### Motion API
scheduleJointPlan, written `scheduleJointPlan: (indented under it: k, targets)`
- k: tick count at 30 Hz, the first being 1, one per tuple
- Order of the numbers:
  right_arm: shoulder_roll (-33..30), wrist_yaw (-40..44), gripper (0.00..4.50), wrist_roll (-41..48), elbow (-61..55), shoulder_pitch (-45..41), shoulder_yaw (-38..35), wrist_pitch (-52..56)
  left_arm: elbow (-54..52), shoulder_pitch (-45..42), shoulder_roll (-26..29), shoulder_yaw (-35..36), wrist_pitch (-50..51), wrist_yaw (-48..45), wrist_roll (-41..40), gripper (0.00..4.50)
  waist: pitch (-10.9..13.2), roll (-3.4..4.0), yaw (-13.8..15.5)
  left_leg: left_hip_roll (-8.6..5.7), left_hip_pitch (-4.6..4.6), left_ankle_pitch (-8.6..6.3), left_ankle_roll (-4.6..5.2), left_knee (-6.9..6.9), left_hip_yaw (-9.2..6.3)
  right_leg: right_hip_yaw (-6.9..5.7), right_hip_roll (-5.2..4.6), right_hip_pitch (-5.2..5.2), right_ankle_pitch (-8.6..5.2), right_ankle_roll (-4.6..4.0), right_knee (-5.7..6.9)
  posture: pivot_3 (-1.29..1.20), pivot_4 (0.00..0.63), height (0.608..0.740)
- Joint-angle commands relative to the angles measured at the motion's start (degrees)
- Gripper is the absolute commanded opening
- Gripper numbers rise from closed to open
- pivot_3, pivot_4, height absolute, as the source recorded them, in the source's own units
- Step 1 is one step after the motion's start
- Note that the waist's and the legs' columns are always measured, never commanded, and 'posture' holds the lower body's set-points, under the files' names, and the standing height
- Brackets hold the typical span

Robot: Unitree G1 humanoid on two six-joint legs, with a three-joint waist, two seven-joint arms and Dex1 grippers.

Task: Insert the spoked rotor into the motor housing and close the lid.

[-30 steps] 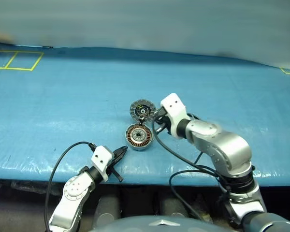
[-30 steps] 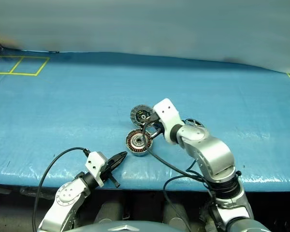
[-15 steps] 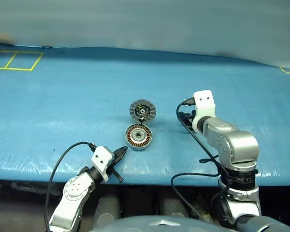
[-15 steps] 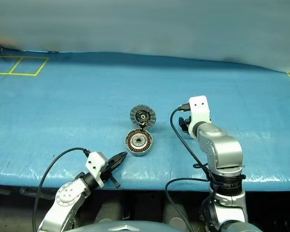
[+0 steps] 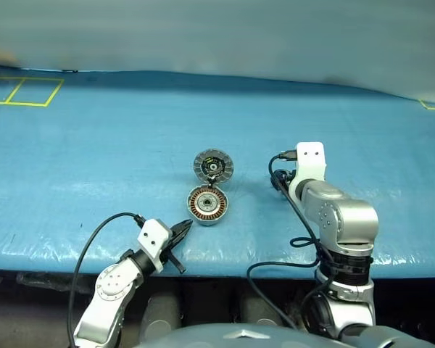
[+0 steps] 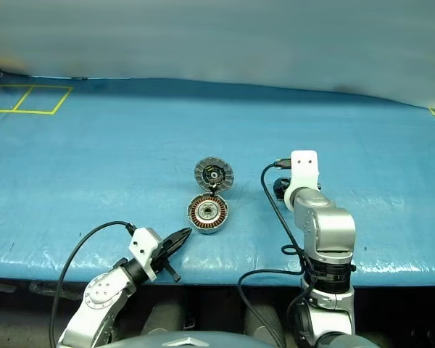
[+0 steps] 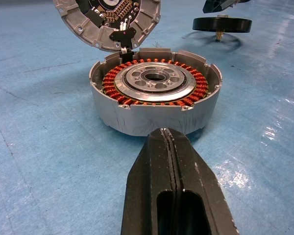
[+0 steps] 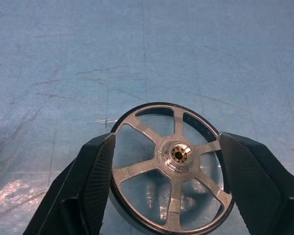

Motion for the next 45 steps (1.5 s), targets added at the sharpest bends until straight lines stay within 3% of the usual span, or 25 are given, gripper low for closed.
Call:
scheduleJointPlan:
  k: [1, 14, 20, 23, 26, 34, 40, 45]
  targets:
    - [0.3, -0.7, 3.53, -1.0, -0.7, 0.8, -0.3, 0.1, -1.0, 0.0, 0.0, -0.1, -0.9, -0.1, -0.1, 0.0, 0.0, 0.0, 0.0, 0.0, 0.0, 0.0, 0.0, 0.0, 0.0, 0.0, 0.0, 0.0, 0.0, 0.0, 0.0, 0.0, 0.15, 0.74]
    - [2.3, -0.3, 3.53, -1.5, -3.0, 4.2, 0.9, 2.2, -1.3, 0.3, 0.0, -0.2, -0.6, -0.2, -0.2, 0.0, 0.0, 0.02, -0.1, 0.0, 0.01, 0.0, 0.0, 0.0, -0.01, 0.01, 0.0, 0.0, 0.0, 0.0, 0.0, 0.0, 0.15, 0.74]
    - [1.9, 0.2, 1.72, -1.5, -3.2, 4.3, 0.9, 2.6, -1.2, 0.2, 0.0, -0.3, -0.6, -0.2, -0.2, 0.0, -0.1, -0.02, -0.1, 0.0, 0.03, 0.0, 0.0, 0.01, -0.02, 0.0, 0.0, 0.02, 0.0, 0.0, 0.01, 0.0, 0.15, 0.74]
    - [1.5, 1.1, 1.68, -0.9, -3.8, 4.0, 1.1, 3.2, -1.2, 0.2, 0.0, -0.2, -0.6, -0.2, -0.2, 0.0, -0.1, -0.02, -0.2, 0.0, 0.17, 0.0, 0.0, 0.03, 0.0, 0.01, -0.01, 0.01, 0.0, 0.0, 0.0, 0.0, 0.15, 0.74]
    - [-0.1, 3.6, 1.34, 0.4, -6.0, 3.6, 3.0, 3.8, -1.3, 0.3, 0.2, 0.1, -0.5, -0.2, -0.3, 0.0, 0.0, 0.0, -0.2, 0.01, 0.26, 0.0, 0.01, 0.03, 0.0, 0.0, -0.03, -0.01, -0.13, -0.22, 0.0, 0.0, 0.15, 0.74]
    - [-14.3, 12.4, 1.34, 3.0, -12.9, 0.8, 14.4, 0.9, -1.3, 0.1, 0.6, 0.5, -0.3, -0.3, -0.3, 0.0, 0.0, 0.07, -0.2, -0.02, -0.02, 0.01, 0.04, 0.0, 0.02, 0.05, -0.04, -0.06, -0.01, -0.02, 0.01, 0.0, 0.15, 0.74]
    - [-26.3, 21.9, 1.34, 7.8, -17.9, -1.5, 18.3, 0.8, -1.5, 0.0, 1.0, 0.6, -0.2, -0.4, -0.5, 0.0, 0.0, 0.07, 0.0, -0.02, -0.03, 0.01, 0.05, 0.0, -0.03, 0.0, -0.05, -0.04, -0.02, -0.04, -0.03, 0.0, 0.15, 0.74]
    - [-35.0, 34.4, 1.34, 16.4, -25.7, -1.9, 20.9, -2.4, -1.7, 0.1, 1.1, 0.7, -0.1, -0.4, -0.6, 0.0, 0.0, 0.06, 0.1, -0.02, -0.05, 0.0, 0.06, 0.0, -0.04, 0.01, -0.06, -0.05, -0.06, -0.1, -0.04, 0.0, 0.15, 0.74]
